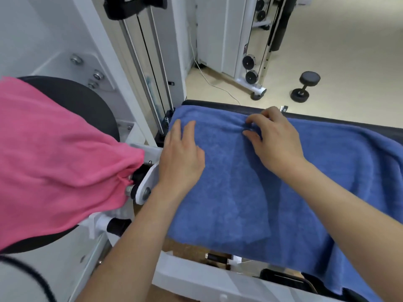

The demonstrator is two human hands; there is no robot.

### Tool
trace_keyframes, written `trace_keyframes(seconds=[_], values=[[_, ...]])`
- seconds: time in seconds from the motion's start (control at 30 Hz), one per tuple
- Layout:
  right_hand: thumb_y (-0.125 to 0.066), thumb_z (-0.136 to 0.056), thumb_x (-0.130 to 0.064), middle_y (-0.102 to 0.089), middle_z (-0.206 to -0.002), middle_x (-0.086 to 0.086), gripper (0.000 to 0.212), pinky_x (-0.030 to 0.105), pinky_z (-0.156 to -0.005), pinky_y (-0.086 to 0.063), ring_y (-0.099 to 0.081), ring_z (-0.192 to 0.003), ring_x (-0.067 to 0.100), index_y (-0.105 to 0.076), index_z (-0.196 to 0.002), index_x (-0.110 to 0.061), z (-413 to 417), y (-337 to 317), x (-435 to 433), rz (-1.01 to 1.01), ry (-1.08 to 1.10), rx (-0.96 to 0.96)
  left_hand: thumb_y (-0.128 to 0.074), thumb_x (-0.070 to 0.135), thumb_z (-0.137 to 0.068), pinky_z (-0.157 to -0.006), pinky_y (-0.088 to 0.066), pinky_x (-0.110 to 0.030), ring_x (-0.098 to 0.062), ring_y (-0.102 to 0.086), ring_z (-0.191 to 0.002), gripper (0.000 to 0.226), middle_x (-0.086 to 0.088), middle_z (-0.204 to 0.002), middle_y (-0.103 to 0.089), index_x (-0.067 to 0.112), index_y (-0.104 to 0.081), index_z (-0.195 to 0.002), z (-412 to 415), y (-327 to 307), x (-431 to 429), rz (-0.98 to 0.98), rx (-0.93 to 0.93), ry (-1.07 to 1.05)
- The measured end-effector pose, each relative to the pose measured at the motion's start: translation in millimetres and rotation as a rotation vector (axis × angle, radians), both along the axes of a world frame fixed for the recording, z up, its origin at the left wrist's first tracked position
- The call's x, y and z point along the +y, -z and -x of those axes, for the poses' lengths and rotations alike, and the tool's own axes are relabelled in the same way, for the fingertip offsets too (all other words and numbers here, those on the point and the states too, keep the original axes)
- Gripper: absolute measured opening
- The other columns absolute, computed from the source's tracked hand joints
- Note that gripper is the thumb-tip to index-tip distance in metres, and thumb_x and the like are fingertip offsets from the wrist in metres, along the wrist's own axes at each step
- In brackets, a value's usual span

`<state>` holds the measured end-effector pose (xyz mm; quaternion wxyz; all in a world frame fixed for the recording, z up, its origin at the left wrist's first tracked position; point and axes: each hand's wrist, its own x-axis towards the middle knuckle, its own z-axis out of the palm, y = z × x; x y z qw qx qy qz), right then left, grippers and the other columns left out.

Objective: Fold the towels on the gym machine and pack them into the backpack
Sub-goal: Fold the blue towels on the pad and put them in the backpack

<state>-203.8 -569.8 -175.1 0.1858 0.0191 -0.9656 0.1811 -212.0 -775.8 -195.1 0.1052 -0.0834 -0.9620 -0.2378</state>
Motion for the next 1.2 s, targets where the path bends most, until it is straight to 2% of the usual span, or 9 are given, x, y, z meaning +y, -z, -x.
trace_keyframes(seconds=[0.2, 0.37, 0.47, 0.57, 0.73, 0.87, 1.0, 1.1, 1.2], values=[[-0.058, -0.094, -0.017, -0.058, -0.101, 0.008, 0.02, 0.03, -0.065, -0.04, -0.056, -0.088, 0.027, -0.068, -0.11, -0.011, 2, -2, -5, 0.066, 0.038, 0.046, -0.044, 0.01, -0.088, -0.1, -0.039, -0.045, -0.036, -0.045, -0.125, 0.042, -0.015, -0.139, -0.045, 0.009, -0.045, -0.13, 43, -2, 13, -0.127, 0.012, -0.032], [-0.054, -0.093, -0.019, -0.056, -0.127, -0.002, 0.041, 0.026, -0.079, -0.039, -0.054, -0.109, 0.018, -0.054, -0.134, -0.021, -43, -23, 18, 0.123, -0.005, -0.064, -0.048, -0.001, -0.08, -0.107, -0.038, -0.051, -0.045, -0.041, -0.129, 0.05, -0.026, -0.145, -0.041, 0.004, -0.054, -0.13, 6, 0, 36, 0.007, 0.182, 0.031], [-0.059, -0.088, -0.021, -0.052, -0.136, 0.001, 0.051, 0.041, -0.099, -0.042, -0.045, -0.126, 0.025, -0.05, -0.138, -0.022, -95, -27, 65, 0.131, 0.172, -0.06, -0.048, 0.004, -0.077, -0.089, -0.051, -0.045, -0.038, -0.052, -0.117, 0.043, -0.019, -0.136, -0.052, 0.009, -0.064, -0.117, -50, 7, 78, -0.05, 0.187, 0.333], [-0.057, -0.08, -0.042, -0.052, -0.135, 0.004, 0.068, 0.052, -0.097, -0.042, -0.044, -0.127, 0.032, -0.04, -0.142, -0.021, -144, -20, 126, 0.107, 0.428, -0.152, -0.042, 0.014, -0.076, -0.081, -0.056, -0.043, -0.033, -0.054, -0.114, 0.042, -0.014, -0.13, -0.057, 0.012, -0.065, -0.111, -100, 23, 127, 0.0, 0.14, 0.602], [-0.072, -0.078, -0.045, -0.029, -0.154, 0.005, 0.092, 0.057, -0.108, -0.033, -0.028, -0.141, 0.031, -0.02, -0.151, -0.023, -201, -1, 196, 0.349, 0.668, -0.397, -0.051, 0.021, -0.074, -0.082, -0.046, -0.041, -0.028, -0.055, -0.11, 0.039, -0.007, -0.125, -0.059, 0.022, -0.063, -0.111, -138, 31, 190, 0.186, 0.161, 0.596], [-0.075, -0.078, -0.023, -0.035, -0.135, 0.01, 0.077, 0.034, -0.1, -0.04, -0.049, -0.118, 0.031, -0.035, -0.144, -0.019, -211, 22, 221, 0.434, 0.698, -0.271, -0.07, 0.012, -0.067, -0.063, -0.042, -0.038, -0.029, -0.055, -0.084, 0.019, -0.007, -0.095, -0.06, 0.014, -0.065, -0.085, -133, 8, 222, 0.223, 0.144, 0.466], [-0.071, -0.077, -0.004, -0.05, -0.113, 0.007, 0.063, 0.004, -0.07, -0.041, -0.061, -0.075, 0.009, -0.048, -0.134, -0.019, -205, 31, 228, 0.595, 0.686, -0.085, -0.063, 0.006, -0.081, -0.055, -0.051, -0.041, -0.03, -0.055, -0.083, 0.014, -0.008, -0.096, -0.062, 0.007, -0.068, -0.094, -131, -18, 277, 0.073, 0.18, 0.589], [-0.062, -0.077, 0.004, -0.056, -0.092, -0.002, 0.054, 0.004, -0.062, -0.042, -0.055, -0.064, -0.001, -0.055, -0.126, -0.017, -200, 23, 235, 0.63, 0.622, 0.001, -0.053, 0.009, -0.089, -0.064, -0.052, -0.046, -0.027, -0.053, -0.095, 0.026, -0.004, -0.112, -0.059, 0.011, -0.064, -0.111, -129, -26, 330, 0.094, 0.146, 0.735], [-0.061, -0.077, 0.005, -0.05, -0.101, -0.002, 0.049, 0.005, -0.072, -0.041, -0.051, -0.077, -0.011, -0.056, -0.12, -0.018, -196, 7, 247, 0.546, 0.503, 0.155, -0.05, 0.013, -0.09, -0.069, -0.051, -0.045, -0.025, -0.054, -0.102, 0.044, -0.003, -0.121, -0.051, 0.021, -0.05, -0.133, -121, -25, 363, 0.164, 0.037, 0.795]])
